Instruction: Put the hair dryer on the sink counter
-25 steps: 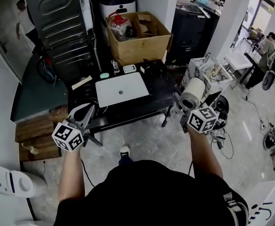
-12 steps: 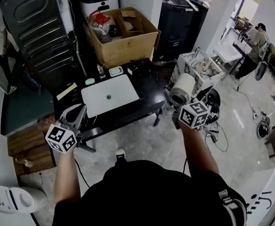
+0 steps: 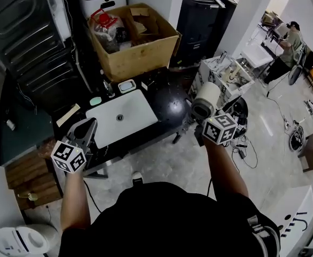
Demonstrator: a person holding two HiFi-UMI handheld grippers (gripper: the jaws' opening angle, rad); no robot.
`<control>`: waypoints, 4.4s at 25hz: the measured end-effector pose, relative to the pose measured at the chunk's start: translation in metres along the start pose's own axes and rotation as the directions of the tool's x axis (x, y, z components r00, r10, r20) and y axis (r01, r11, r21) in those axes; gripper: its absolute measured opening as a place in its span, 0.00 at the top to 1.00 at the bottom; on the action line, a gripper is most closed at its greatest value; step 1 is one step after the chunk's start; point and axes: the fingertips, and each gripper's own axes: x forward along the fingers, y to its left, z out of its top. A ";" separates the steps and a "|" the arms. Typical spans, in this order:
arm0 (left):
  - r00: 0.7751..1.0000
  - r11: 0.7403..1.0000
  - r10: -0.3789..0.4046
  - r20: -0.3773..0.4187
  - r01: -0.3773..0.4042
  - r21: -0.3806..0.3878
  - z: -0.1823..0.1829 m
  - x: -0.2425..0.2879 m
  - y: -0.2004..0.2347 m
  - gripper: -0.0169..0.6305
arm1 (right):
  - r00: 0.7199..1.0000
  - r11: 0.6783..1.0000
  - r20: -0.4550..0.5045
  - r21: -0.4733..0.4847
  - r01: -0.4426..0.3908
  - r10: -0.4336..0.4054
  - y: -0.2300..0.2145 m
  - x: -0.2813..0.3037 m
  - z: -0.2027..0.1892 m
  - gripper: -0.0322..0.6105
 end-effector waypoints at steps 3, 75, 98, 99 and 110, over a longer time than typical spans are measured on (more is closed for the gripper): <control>1.000 1.000 -0.022 -0.004 0.022 -0.002 0.000 0.025 0.021 0.95 | 1.000 1.000 -0.019 0.008 0.016 -0.016 -0.013 0.024 -0.002 0.66; 0.969 0.971 -0.239 -0.055 0.238 -0.025 0.010 0.144 0.089 0.95 | 0.995 0.994 -0.035 0.052 0.092 -0.090 -0.060 0.118 0.003 0.66; 0.997 0.995 -0.071 0.035 0.073 -0.073 0.038 0.238 0.031 0.95 | 0.996 0.998 -0.064 0.003 -0.065 0.065 -0.187 0.133 0.038 0.66; 0.997 0.995 -0.064 0.035 0.066 -0.074 0.037 0.239 0.032 0.95 | 0.995 0.997 -0.066 0.003 -0.071 0.071 -0.188 0.135 0.037 0.66; 0.999 0.997 -0.036 0.005 0.036 -0.062 0.029 0.246 0.024 0.95 | 0.992 0.995 -0.068 0.008 -0.103 0.103 -0.204 0.144 0.029 0.66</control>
